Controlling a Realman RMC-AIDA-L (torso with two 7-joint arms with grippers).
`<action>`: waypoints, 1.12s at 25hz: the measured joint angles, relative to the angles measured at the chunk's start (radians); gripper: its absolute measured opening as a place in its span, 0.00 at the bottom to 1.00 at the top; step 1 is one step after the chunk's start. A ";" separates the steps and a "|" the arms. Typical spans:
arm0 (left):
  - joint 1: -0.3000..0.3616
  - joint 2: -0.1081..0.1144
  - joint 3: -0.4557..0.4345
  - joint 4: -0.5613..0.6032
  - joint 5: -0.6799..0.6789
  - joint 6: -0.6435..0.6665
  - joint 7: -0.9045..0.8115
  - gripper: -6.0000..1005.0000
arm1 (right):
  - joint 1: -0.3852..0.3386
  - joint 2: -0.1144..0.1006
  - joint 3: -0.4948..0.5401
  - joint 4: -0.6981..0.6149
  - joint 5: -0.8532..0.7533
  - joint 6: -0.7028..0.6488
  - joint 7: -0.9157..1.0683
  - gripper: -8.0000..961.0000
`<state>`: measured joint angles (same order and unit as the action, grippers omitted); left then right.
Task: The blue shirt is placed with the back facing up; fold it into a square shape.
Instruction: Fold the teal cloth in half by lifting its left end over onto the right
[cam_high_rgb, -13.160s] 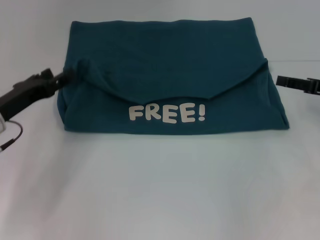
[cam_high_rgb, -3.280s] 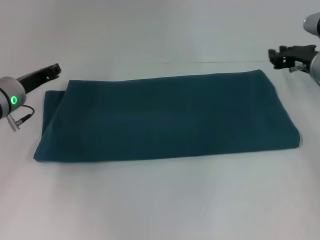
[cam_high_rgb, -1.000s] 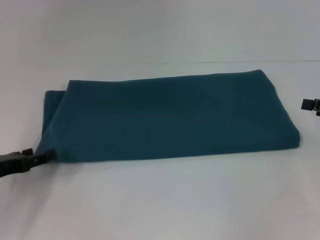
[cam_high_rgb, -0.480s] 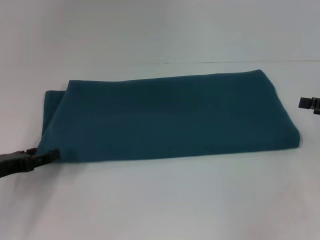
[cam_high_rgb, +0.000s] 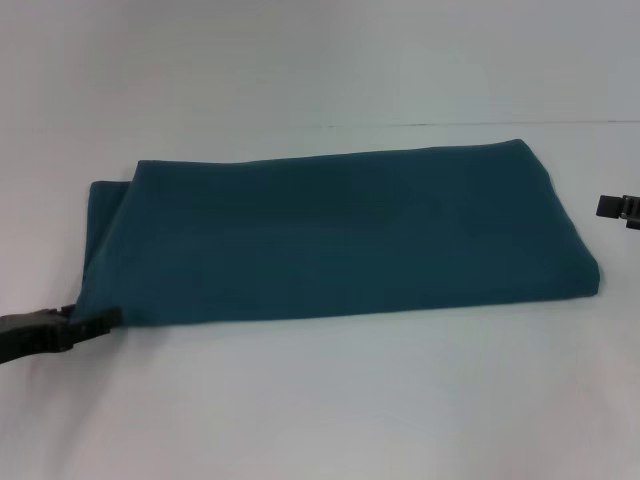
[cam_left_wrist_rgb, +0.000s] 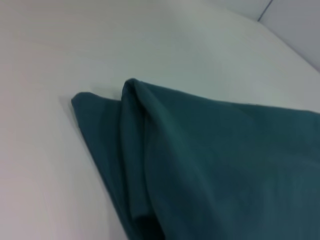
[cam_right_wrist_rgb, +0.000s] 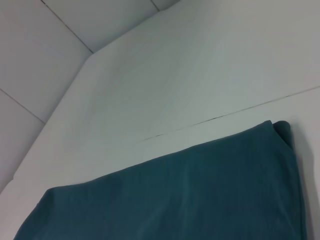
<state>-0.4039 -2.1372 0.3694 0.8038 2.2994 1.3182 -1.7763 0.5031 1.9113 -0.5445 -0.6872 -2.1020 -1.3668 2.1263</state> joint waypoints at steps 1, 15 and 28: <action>-0.001 -0.001 0.003 0.000 0.006 -0.007 0.000 0.71 | 0.000 0.000 0.000 0.000 0.000 0.000 -0.001 0.87; -0.015 -0.002 0.013 0.003 0.011 -0.019 -0.001 0.32 | 0.000 0.003 0.000 0.003 -0.003 0.006 -0.002 0.87; -0.015 0.004 0.009 0.006 0.011 -0.021 -0.002 0.02 | 0.005 0.007 -0.010 0.028 -0.111 0.043 0.009 0.87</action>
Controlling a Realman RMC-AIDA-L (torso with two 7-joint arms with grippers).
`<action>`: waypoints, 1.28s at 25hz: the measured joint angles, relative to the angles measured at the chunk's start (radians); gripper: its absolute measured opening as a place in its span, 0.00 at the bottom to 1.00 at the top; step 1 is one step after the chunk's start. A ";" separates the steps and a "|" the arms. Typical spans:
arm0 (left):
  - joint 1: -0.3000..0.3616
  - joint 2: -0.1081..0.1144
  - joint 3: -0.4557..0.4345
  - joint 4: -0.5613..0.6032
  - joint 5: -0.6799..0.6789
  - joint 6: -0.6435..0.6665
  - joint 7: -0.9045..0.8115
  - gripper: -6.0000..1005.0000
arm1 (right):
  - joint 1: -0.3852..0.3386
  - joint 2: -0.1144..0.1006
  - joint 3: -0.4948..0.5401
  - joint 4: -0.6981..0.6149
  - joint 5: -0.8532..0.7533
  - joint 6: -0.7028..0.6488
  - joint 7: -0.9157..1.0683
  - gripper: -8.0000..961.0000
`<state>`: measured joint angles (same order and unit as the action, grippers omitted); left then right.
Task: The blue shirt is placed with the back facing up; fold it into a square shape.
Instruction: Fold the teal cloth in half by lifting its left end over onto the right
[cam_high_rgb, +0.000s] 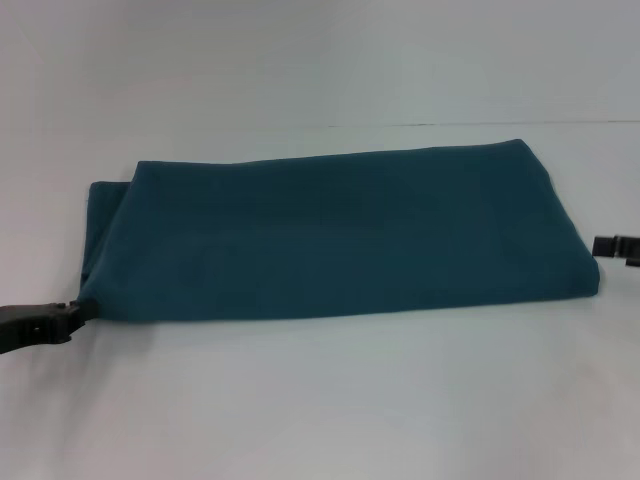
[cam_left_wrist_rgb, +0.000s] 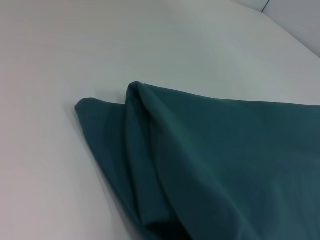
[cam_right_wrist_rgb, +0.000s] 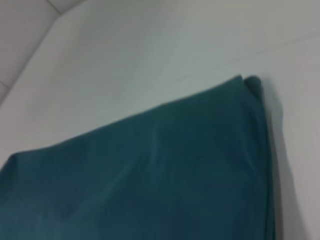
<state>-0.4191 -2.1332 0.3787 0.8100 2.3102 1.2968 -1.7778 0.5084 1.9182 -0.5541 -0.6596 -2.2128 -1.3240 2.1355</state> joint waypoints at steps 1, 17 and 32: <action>-0.001 0.000 0.001 0.000 0.000 0.000 0.000 0.02 | 0.002 0.001 -0.001 0.007 -0.007 0.005 0.000 0.87; -0.013 0.002 0.001 0.000 -0.004 0.007 0.000 0.02 | 0.028 0.064 -0.056 0.041 -0.032 0.160 -0.012 0.86; -0.021 0.006 0.001 0.011 -0.002 0.010 -0.010 0.02 | 0.044 0.062 -0.091 0.064 -0.033 0.172 -0.013 0.59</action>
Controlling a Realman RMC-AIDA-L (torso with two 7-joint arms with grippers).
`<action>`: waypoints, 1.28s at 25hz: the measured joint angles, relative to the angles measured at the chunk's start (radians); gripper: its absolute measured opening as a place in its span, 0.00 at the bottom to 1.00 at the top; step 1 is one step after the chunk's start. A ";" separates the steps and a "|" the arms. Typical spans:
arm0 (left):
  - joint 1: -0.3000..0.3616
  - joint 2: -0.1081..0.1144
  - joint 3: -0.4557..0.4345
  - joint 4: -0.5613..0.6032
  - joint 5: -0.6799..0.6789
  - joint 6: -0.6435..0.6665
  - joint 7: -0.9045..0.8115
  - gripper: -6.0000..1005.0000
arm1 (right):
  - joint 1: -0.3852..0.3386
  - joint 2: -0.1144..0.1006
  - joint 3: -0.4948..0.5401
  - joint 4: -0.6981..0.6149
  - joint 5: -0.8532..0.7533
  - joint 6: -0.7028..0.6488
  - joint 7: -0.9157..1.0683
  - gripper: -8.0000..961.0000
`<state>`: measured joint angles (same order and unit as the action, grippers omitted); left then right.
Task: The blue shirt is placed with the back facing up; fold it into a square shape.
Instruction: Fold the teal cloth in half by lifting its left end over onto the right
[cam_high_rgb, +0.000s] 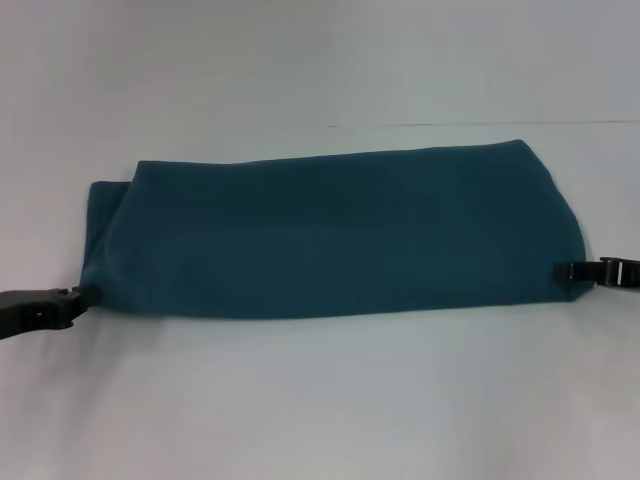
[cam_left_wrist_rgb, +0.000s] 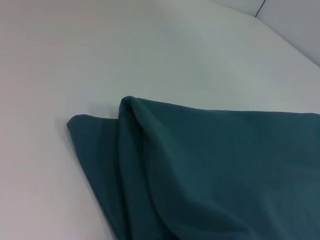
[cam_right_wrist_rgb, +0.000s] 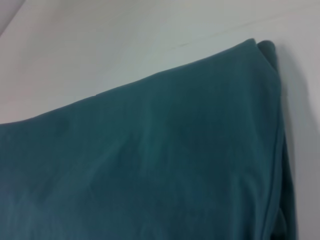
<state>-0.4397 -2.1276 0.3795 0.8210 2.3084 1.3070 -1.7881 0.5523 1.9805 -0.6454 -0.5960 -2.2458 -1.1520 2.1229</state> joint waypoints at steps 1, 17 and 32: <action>-0.001 0.000 0.000 0.000 0.000 0.000 0.000 0.02 | -0.002 -0.001 0.000 -0.002 0.000 -0.004 0.000 0.57; 0.042 0.000 -0.007 0.076 0.002 0.040 -0.017 0.02 | -0.047 0.001 0.018 -0.027 0.009 -0.064 -0.025 0.07; 0.076 -0.007 -0.007 0.096 0.001 0.043 -0.018 0.08 | -0.058 0.012 0.024 -0.039 0.009 -0.096 -0.039 0.04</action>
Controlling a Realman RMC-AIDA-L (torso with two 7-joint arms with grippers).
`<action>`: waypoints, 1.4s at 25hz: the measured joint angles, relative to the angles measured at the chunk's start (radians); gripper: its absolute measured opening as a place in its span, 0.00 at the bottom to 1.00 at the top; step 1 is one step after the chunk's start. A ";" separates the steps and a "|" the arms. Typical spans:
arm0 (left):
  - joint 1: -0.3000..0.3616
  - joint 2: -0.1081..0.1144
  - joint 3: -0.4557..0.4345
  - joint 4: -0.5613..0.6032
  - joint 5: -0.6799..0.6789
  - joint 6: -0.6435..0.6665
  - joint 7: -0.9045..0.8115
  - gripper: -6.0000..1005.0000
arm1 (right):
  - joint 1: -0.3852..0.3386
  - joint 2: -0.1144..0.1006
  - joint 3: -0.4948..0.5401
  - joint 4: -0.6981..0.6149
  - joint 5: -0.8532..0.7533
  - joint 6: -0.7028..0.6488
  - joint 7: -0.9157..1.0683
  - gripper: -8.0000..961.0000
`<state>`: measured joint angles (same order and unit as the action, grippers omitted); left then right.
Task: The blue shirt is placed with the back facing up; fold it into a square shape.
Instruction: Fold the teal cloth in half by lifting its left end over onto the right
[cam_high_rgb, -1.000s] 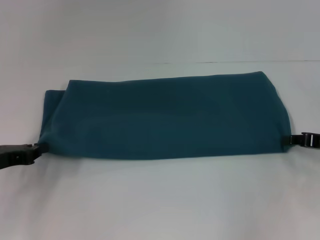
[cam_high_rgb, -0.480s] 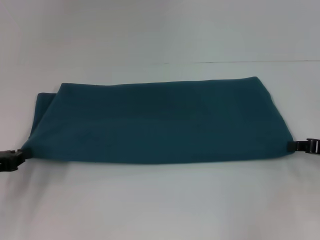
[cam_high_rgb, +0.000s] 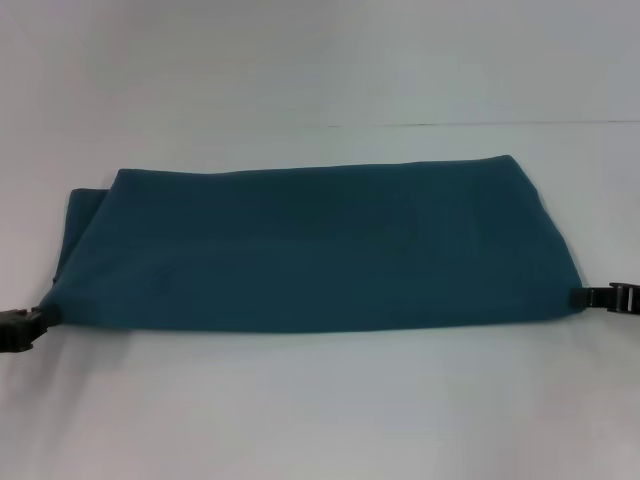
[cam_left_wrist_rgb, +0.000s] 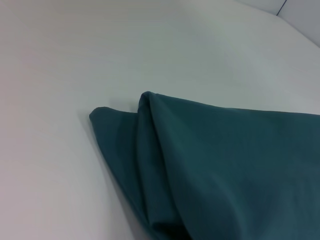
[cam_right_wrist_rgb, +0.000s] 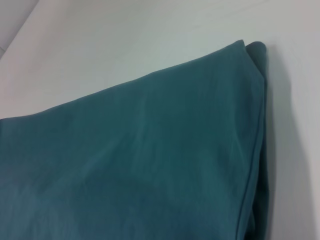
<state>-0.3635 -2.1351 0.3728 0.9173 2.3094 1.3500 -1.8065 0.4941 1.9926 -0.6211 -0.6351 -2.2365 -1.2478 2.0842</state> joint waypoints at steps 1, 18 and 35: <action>0.000 0.000 0.000 0.000 -0.001 0.000 0.000 0.09 | -0.001 0.000 0.000 0.000 0.000 -0.001 0.000 0.05; -0.005 0.007 -0.158 0.016 -0.049 0.019 -0.036 0.29 | -0.013 -0.005 0.197 -0.058 0.003 -0.115 -0.057 0.20; 0.008 0.019 -0.157 0.011 -0.006 0.205 -0.353 0.75 | 0.084 -0.019 0.157 -0.057 0.070 -0.182 -0.117 0.85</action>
<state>-0.3552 -2.1160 0.2161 0.9280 2.3033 1.5546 -2.1595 0.5778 1.9737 -0.4636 -0.6921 -2.1666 -1.4294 1.9674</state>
